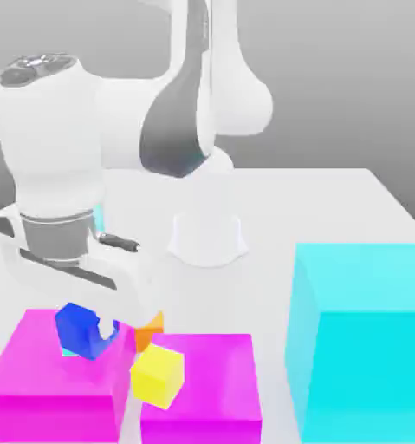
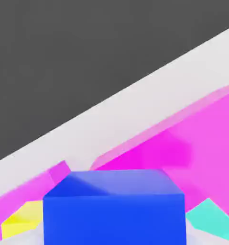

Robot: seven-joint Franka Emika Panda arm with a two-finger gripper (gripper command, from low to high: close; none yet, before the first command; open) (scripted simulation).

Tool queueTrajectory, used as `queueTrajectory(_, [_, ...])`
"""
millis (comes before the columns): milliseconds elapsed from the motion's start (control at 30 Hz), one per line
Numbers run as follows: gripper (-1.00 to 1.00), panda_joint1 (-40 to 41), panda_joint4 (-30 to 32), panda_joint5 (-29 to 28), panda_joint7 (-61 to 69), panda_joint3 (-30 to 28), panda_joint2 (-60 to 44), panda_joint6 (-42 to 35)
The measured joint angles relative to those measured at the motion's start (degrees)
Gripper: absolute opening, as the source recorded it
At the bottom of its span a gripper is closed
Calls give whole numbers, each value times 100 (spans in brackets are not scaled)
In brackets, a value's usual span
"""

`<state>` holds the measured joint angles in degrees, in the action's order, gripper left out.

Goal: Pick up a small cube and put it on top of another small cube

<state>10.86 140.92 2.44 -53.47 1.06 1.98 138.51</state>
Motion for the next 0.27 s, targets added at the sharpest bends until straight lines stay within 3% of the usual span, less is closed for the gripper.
queueTrajectory(133, [-100,-235,182,-217,-138,69,-388,611])
queueTrajectory(167, [100,-189,222,-234,-149,43,-561,826])
queueTrajectory(267, [100,-188,222,-234,-149,43,-561,826])
